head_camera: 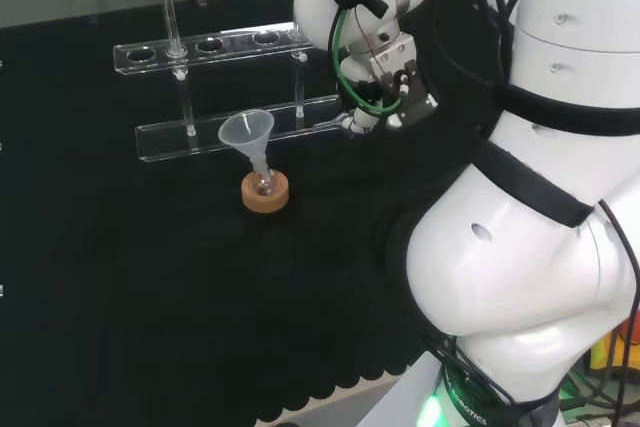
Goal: Pick up the weighing funnel.
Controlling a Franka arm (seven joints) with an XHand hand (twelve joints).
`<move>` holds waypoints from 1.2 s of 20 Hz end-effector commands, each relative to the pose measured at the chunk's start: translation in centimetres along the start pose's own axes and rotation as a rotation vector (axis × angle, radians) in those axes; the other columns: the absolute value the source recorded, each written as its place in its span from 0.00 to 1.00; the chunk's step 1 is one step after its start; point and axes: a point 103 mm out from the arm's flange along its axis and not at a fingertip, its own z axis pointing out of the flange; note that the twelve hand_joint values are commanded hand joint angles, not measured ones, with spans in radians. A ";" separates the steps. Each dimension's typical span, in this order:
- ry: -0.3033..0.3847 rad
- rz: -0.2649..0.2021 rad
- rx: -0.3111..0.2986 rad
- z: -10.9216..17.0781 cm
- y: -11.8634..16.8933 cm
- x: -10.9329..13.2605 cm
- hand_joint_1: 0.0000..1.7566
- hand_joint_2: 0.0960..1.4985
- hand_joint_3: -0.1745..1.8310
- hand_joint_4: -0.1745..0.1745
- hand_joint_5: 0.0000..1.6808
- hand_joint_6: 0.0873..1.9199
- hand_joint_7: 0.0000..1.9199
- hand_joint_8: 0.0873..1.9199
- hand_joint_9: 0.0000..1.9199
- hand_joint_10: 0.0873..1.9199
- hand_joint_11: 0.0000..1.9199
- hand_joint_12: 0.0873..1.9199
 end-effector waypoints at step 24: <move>-0.052 0.048 -0.024 -5.3 -6.7 0.1 0.62 0.44 0.42 0.99 0.68 0.45 0.51 0.31 0.61 0.18 0.44 0.53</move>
